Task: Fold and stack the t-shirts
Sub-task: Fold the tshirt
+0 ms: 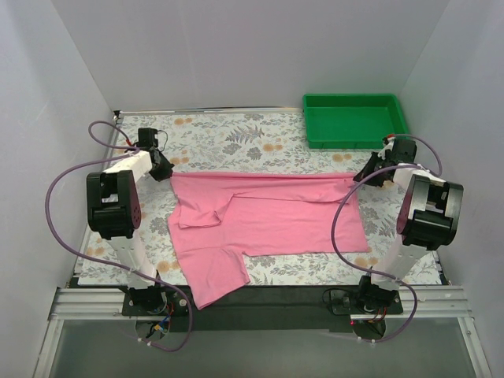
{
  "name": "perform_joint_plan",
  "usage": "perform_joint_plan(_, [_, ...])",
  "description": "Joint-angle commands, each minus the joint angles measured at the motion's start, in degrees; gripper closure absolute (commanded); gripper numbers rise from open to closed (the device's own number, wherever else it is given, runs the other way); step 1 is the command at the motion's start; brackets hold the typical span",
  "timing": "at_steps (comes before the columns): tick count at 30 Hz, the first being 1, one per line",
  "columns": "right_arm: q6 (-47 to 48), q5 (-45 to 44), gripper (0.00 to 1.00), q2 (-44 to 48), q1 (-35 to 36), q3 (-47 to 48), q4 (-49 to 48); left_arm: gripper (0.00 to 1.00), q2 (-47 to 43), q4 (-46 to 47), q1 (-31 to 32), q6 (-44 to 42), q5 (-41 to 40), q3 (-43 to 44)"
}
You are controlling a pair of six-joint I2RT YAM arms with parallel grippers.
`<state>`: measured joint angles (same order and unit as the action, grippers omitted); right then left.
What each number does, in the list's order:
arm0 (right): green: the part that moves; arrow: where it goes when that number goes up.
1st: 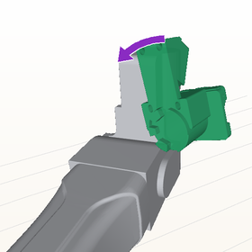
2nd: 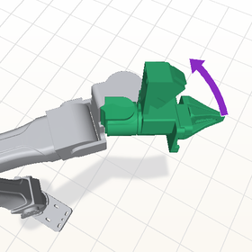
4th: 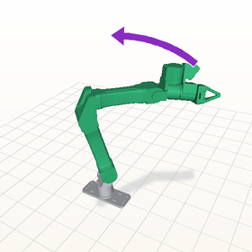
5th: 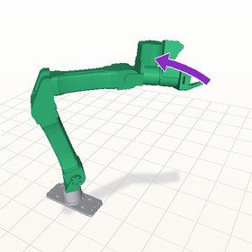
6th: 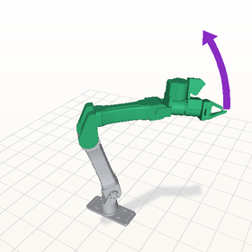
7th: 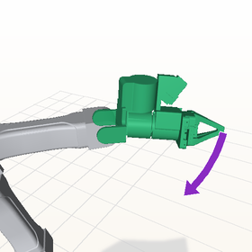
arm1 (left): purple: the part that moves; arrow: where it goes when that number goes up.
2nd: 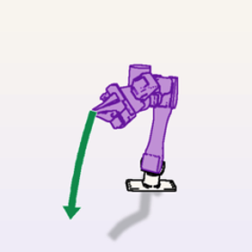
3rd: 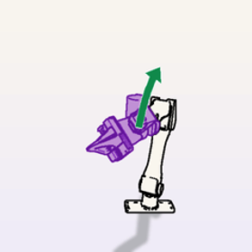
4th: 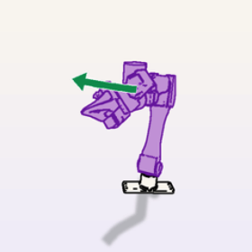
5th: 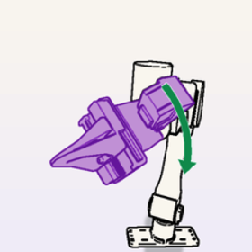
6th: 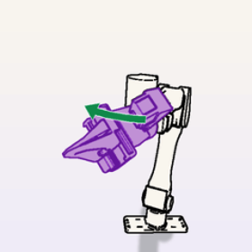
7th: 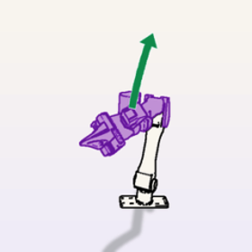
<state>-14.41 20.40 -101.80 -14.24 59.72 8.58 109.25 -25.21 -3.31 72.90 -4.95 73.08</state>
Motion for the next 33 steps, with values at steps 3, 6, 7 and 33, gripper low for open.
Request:
perform_joint_plan(3, [1.4, 3.6, 0.92, -2.5, -1.1, 5.8, -1.7, 1.00, 1.3, 2.4, -1.3, -0.5, 1.3, 2.4])
perform_joint_plan(6, [1.4, 6.0, 0.81, -1.8, -0.9, 5.2, -1.4, 1.00, 2.1, 2.8, -1.3, -0.5, 2.8, 3.0])
perform_joint_plan(7, [1.7, 5.9, 0.78, -1.2, -0.6, 4.7, -1.3, 1.00, 2.5, 2.9, -1.3, -0.5, 2.9, 3.1])
perform_joint_plan(33, [9.4, 3.2, 0.59, 7.0, 7.7, -1.8, 5.5, 0.76, 2.3, -0.2, -1.3, 0.7, -3.1, 6.1])
